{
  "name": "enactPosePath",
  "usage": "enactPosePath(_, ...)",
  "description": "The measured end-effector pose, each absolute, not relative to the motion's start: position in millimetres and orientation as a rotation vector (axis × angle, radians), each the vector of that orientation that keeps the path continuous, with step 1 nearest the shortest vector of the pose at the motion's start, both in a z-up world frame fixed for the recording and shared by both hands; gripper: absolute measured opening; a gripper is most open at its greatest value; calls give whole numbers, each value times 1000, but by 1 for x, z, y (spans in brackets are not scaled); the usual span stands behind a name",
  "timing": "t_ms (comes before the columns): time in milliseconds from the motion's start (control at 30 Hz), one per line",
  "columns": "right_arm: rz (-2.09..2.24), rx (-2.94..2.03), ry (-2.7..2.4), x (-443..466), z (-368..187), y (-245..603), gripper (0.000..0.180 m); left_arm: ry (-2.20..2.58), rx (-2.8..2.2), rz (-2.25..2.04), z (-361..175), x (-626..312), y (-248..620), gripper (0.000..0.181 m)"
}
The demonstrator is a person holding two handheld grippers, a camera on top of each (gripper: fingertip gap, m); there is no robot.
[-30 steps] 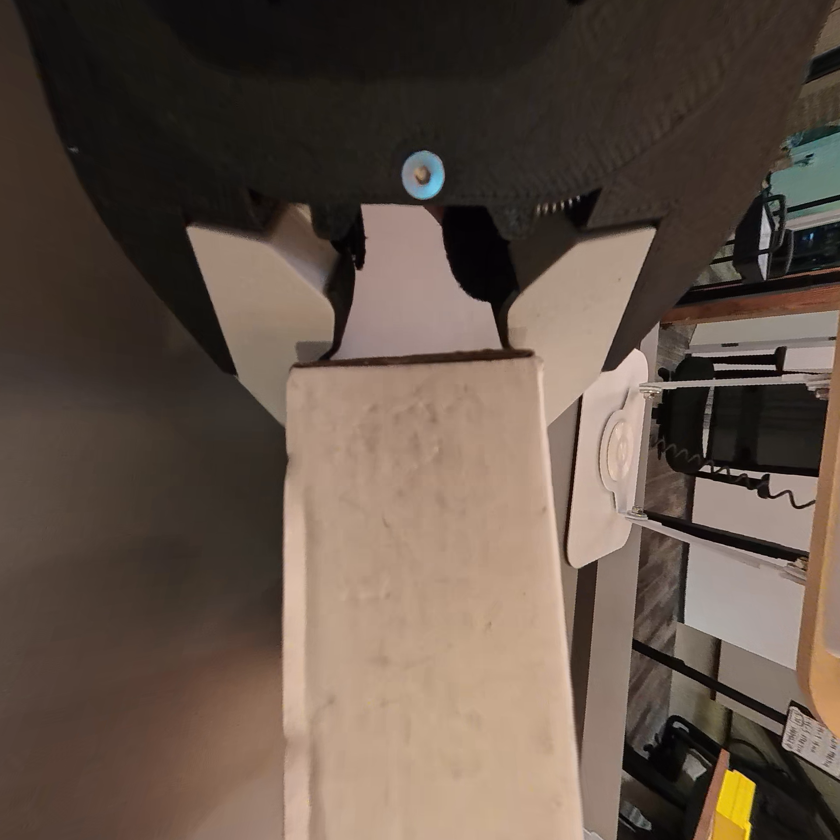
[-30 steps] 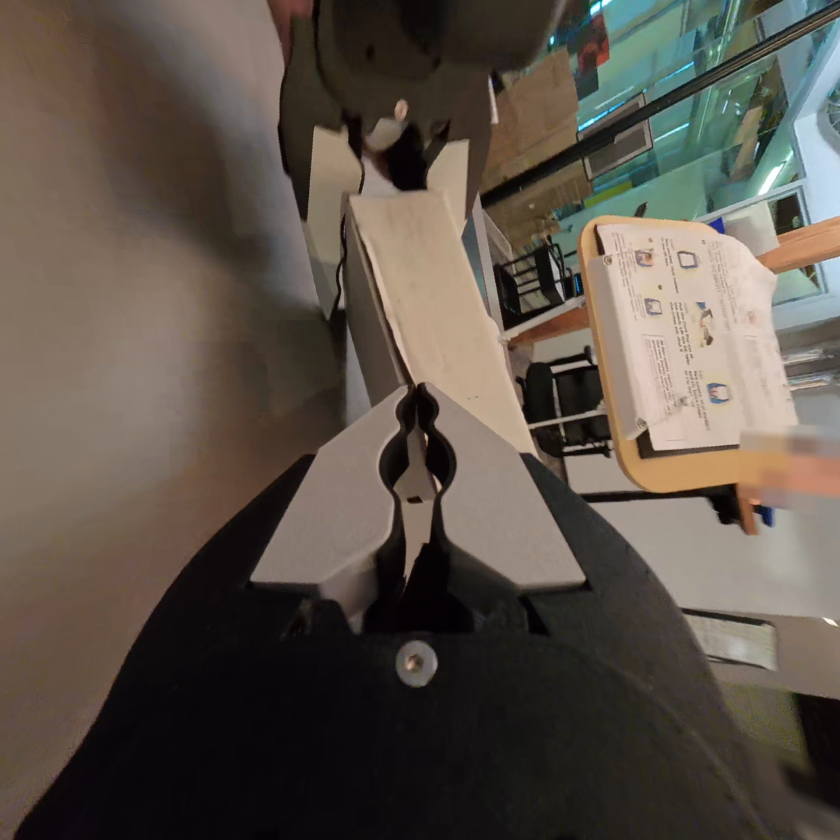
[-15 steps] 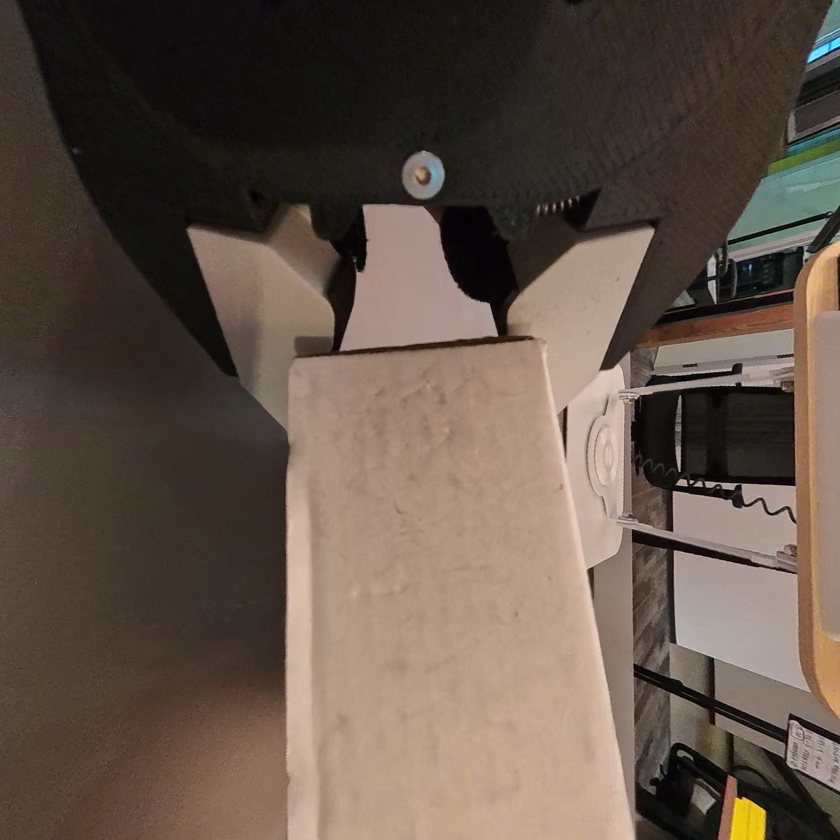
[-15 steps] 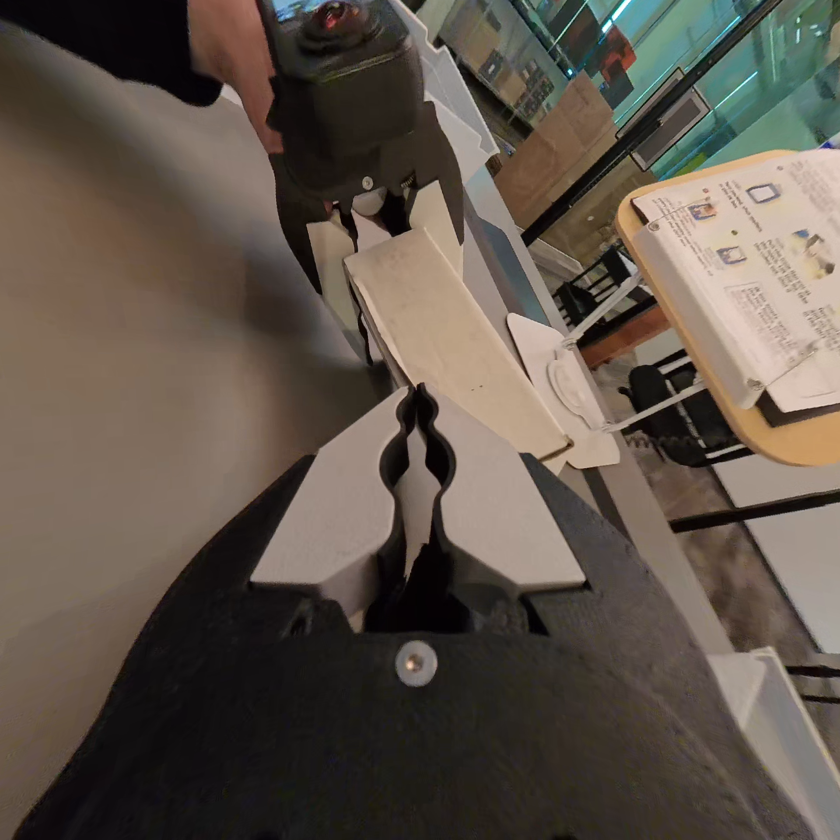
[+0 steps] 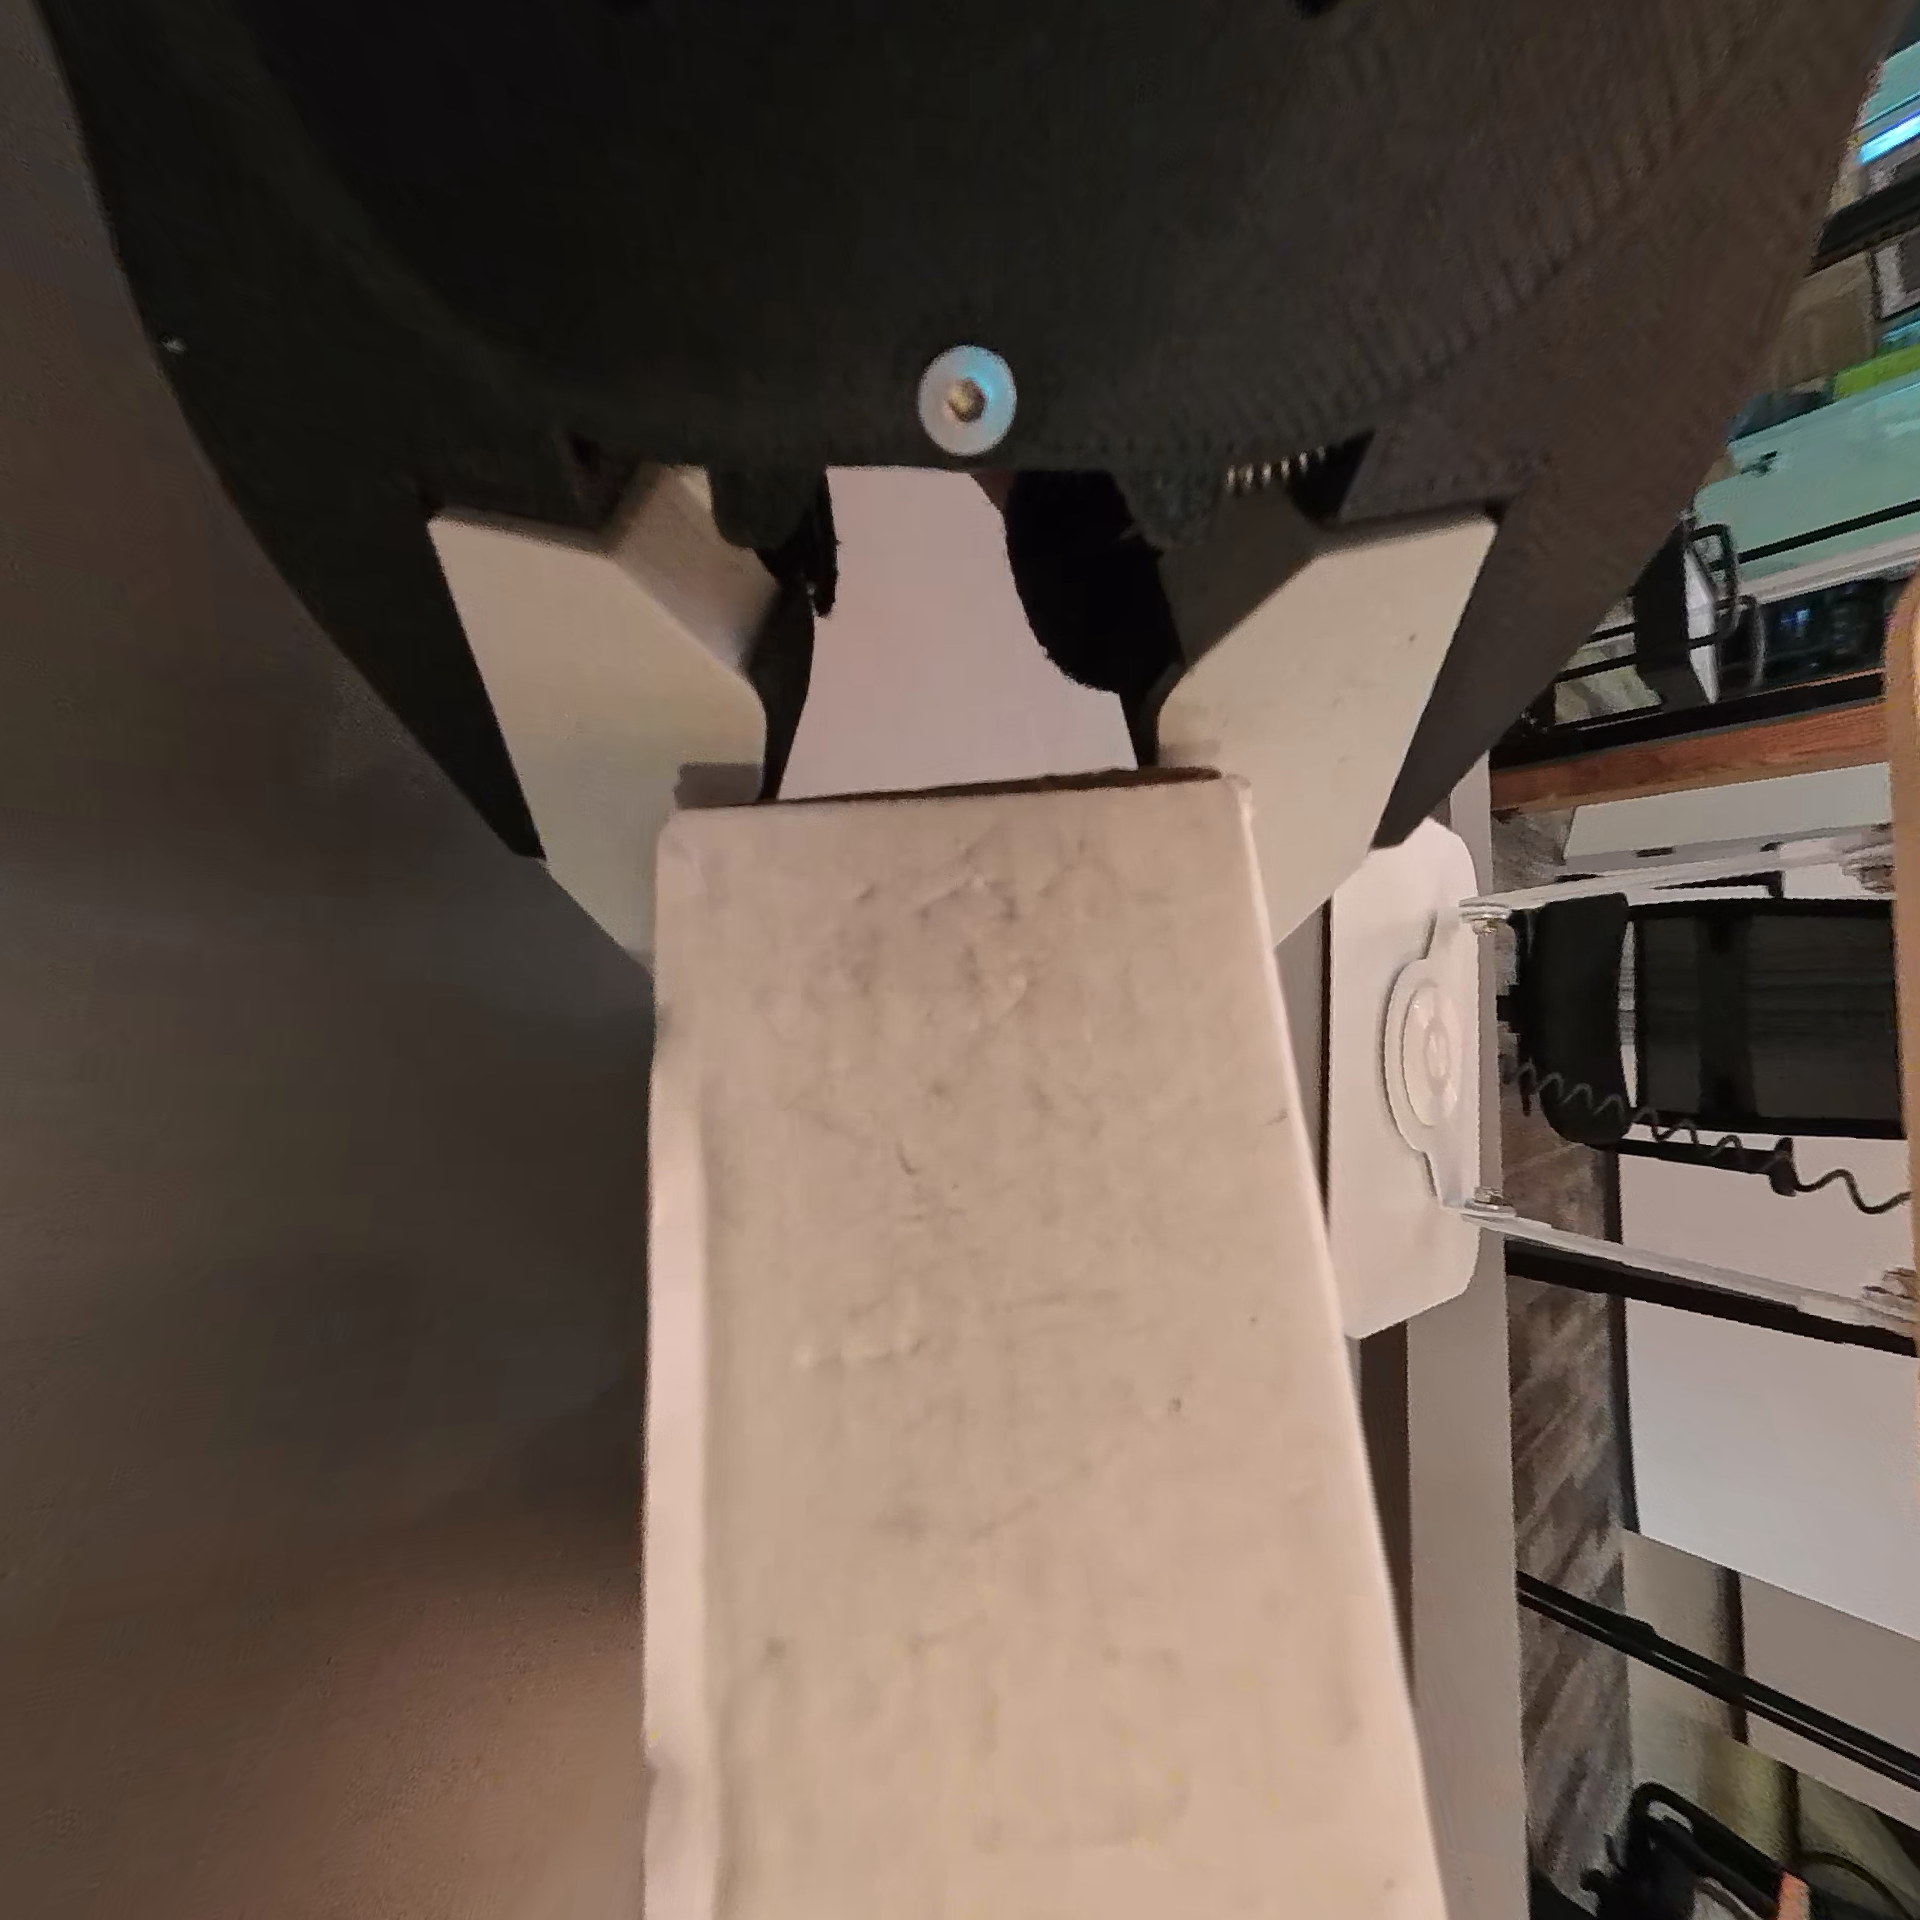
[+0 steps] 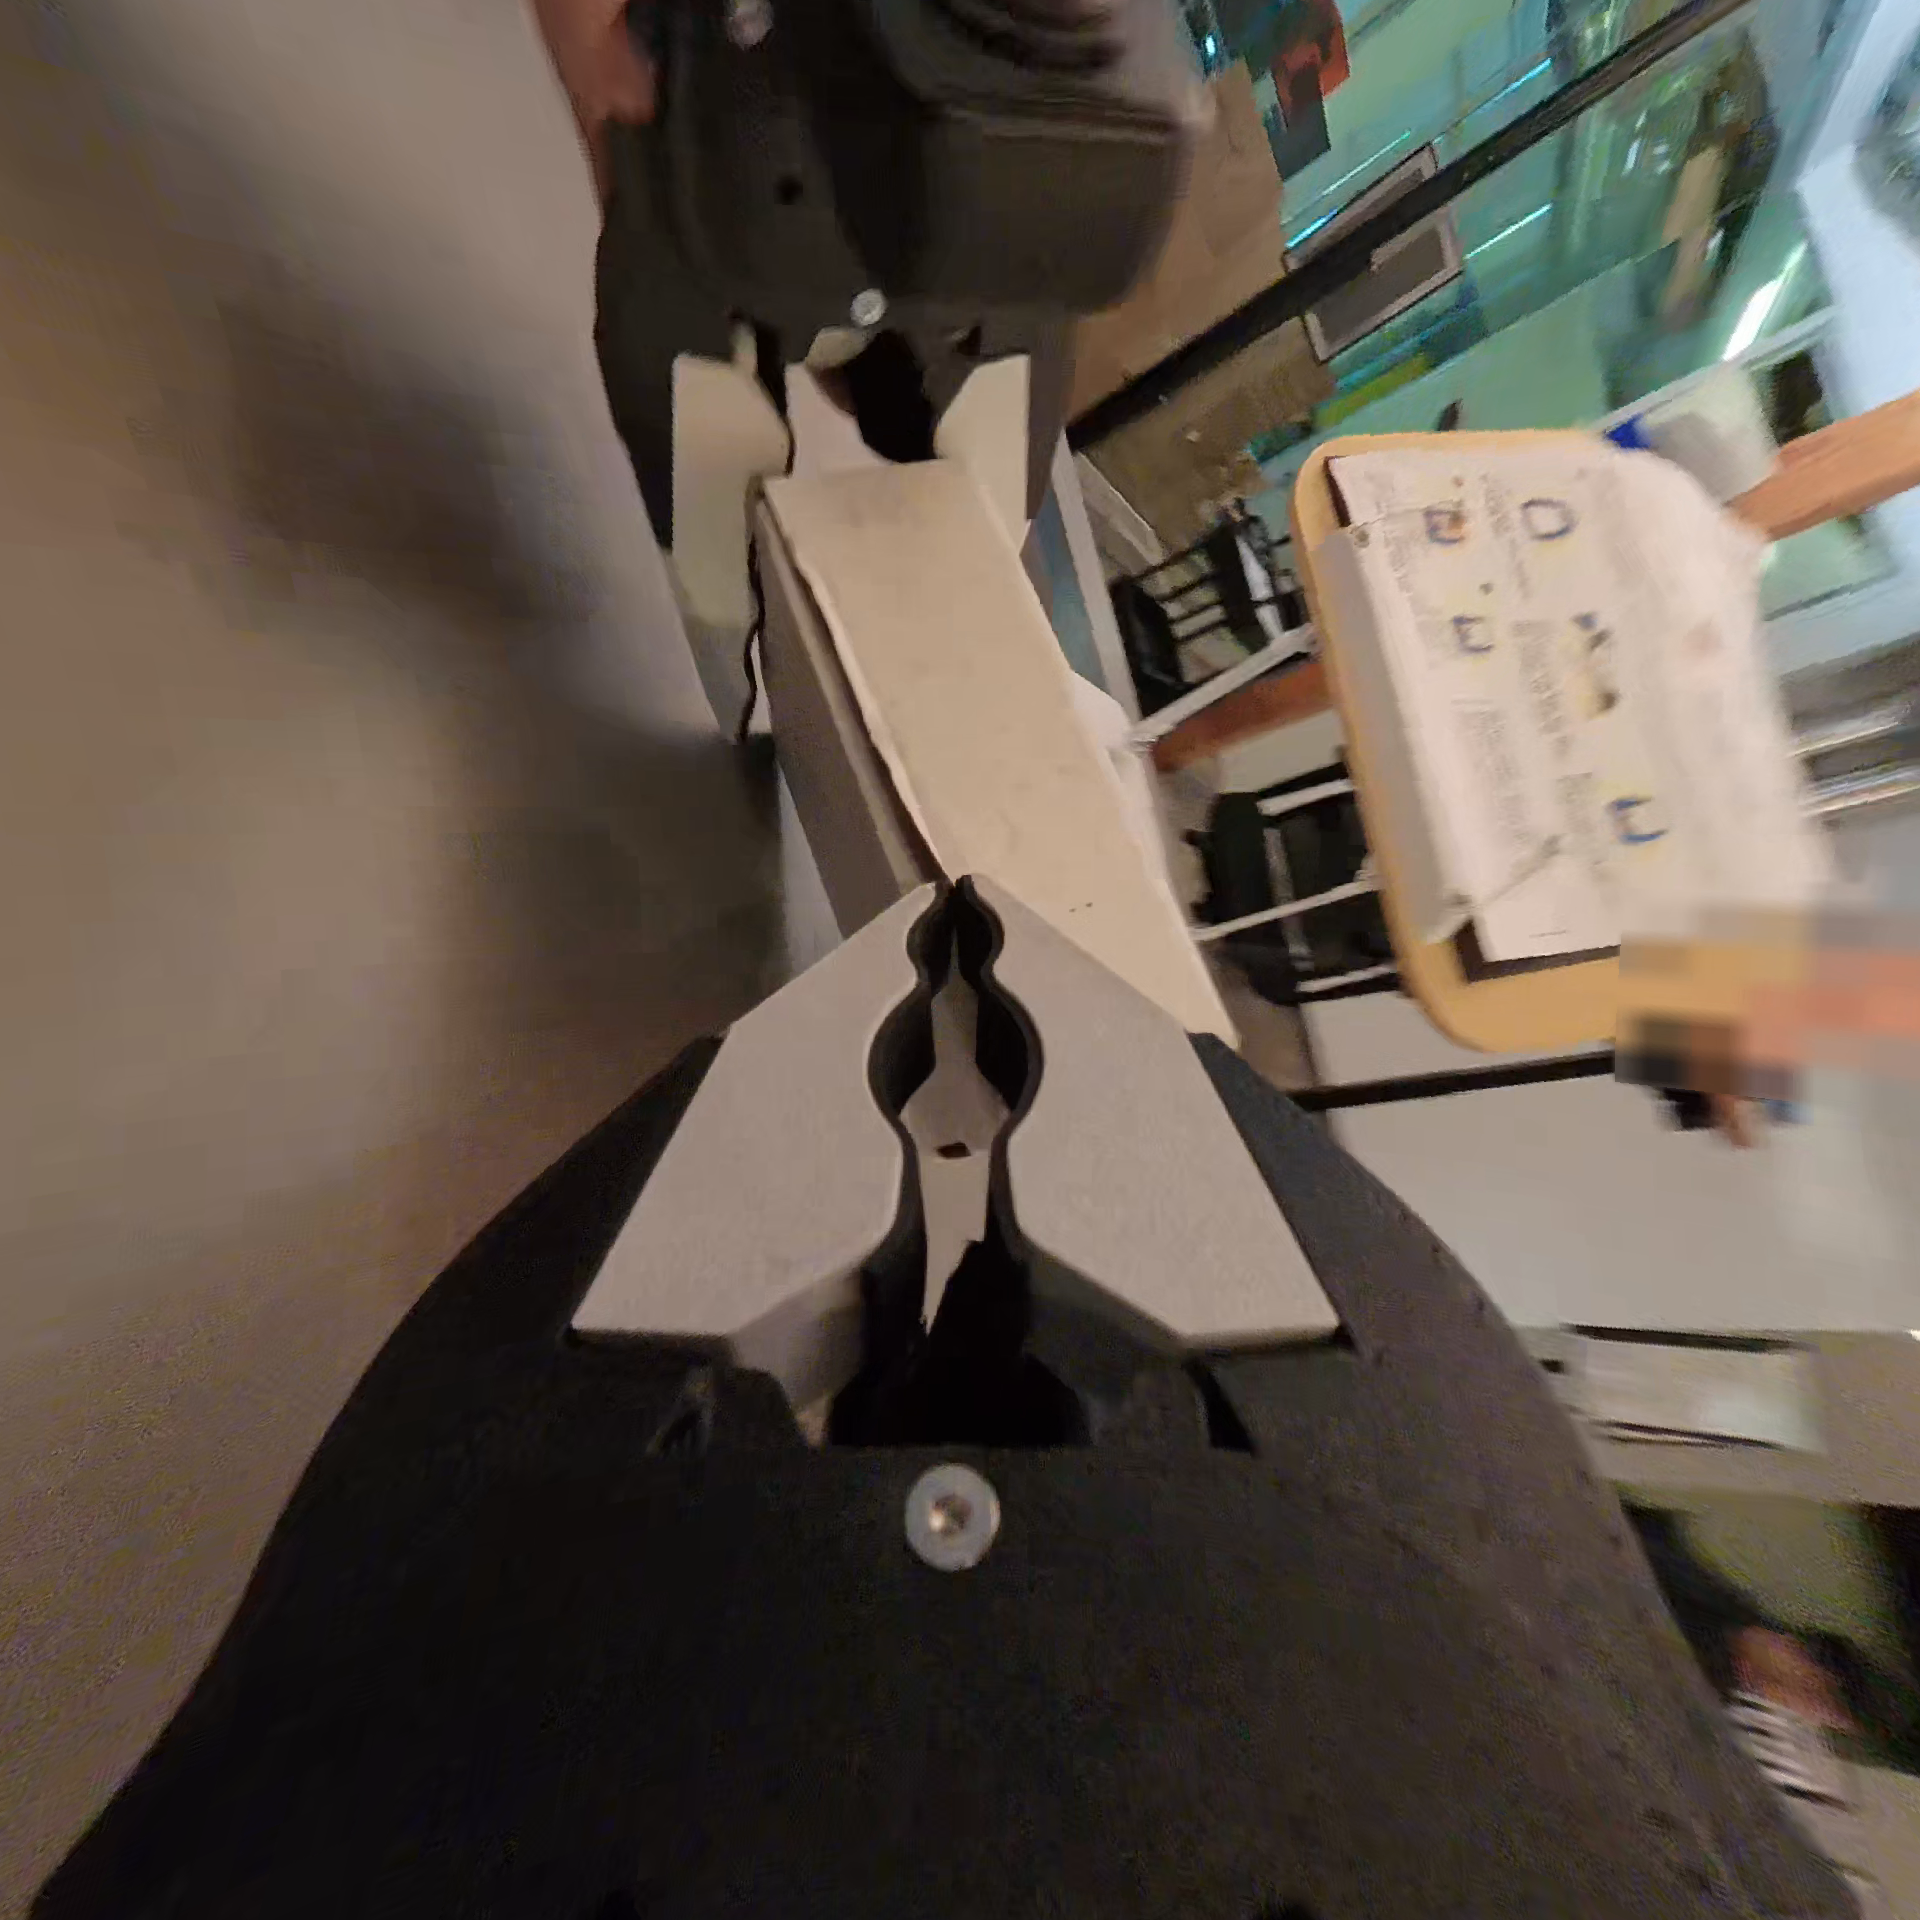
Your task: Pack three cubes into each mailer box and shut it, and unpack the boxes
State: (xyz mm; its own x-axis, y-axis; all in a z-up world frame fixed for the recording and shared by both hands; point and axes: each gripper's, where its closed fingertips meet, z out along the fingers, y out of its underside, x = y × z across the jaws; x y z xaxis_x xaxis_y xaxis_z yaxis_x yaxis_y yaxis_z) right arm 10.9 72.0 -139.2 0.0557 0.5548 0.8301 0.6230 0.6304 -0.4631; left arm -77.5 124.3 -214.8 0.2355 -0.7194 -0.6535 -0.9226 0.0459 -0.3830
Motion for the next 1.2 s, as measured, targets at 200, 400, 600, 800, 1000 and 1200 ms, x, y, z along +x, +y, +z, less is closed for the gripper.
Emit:
enactPosePath(200, -300, -891, -1646, 0, -156, 75, 6, 1577, -1706, 351, -215, -65, 126, 69)
enactPosePath(400, -231, -920, -1617, -4, -148, 72, 0, 1575, -1721, 375, -215, -69, 126, 70)
enactPosePath(600, 9, -994, -1405, 1, -107, 73, 0, 1597, -1682, 402, -215, -64, 126, 69)
enactPosePath(800, 11, -1084, -1395, -5, -88, 98, 0, 1634, -1610, 480, -216, -61, 125, 69)
enactPosePath(1000, 87, -1201, -1438, -7, -98, 110, 0, 1575, -1535, 446, -214, -54, 118, 71)
enactPosePath(1200, 108, -1210, -1517, -9, -104, 95, 0, 1514, -1682, 98, -213, -52, 93, 98)
